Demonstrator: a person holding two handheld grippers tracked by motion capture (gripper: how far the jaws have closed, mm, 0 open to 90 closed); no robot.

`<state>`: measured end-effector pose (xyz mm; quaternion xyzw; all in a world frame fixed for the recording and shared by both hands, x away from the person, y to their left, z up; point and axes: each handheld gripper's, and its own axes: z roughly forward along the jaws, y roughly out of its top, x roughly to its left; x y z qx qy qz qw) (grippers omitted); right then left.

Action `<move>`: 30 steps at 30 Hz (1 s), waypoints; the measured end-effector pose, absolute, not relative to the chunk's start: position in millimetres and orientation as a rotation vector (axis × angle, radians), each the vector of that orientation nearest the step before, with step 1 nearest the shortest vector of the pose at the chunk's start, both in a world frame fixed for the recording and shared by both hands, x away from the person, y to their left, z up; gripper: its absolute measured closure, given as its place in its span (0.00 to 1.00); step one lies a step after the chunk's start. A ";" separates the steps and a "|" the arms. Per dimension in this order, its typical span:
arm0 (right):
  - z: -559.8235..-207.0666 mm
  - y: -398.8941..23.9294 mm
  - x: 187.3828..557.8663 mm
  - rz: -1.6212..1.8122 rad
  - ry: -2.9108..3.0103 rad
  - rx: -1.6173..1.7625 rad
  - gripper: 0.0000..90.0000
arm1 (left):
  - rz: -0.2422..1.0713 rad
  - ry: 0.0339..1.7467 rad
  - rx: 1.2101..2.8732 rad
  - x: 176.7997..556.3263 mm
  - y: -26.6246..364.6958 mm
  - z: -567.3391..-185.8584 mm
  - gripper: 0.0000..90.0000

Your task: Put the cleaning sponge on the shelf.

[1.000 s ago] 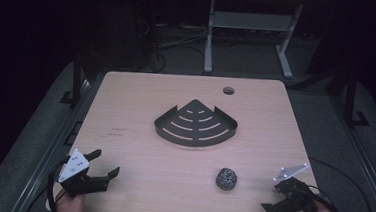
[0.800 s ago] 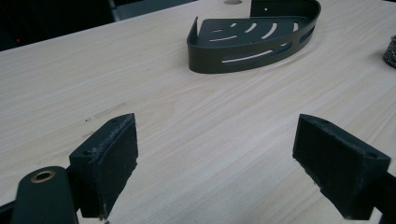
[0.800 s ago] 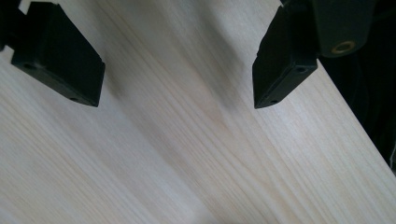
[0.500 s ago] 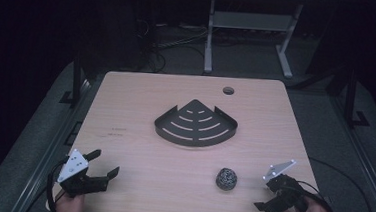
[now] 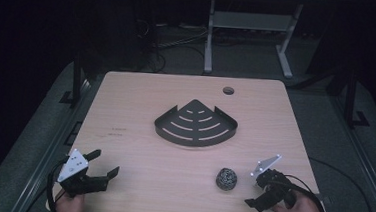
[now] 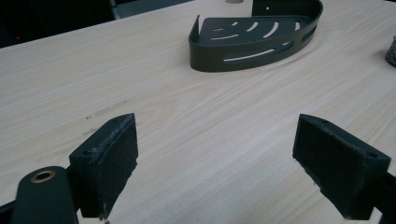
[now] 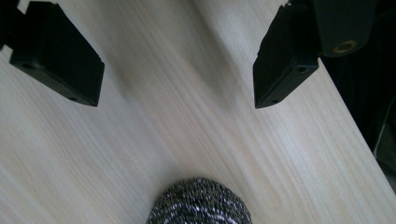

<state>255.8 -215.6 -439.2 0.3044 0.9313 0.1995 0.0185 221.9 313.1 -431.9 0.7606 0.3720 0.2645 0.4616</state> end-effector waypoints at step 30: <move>-431.1 -166.7 282.2 0.579 2.942 0.795 0.18 | 0.650 0.916 1.862 221.4 314.5 -430.6 0.15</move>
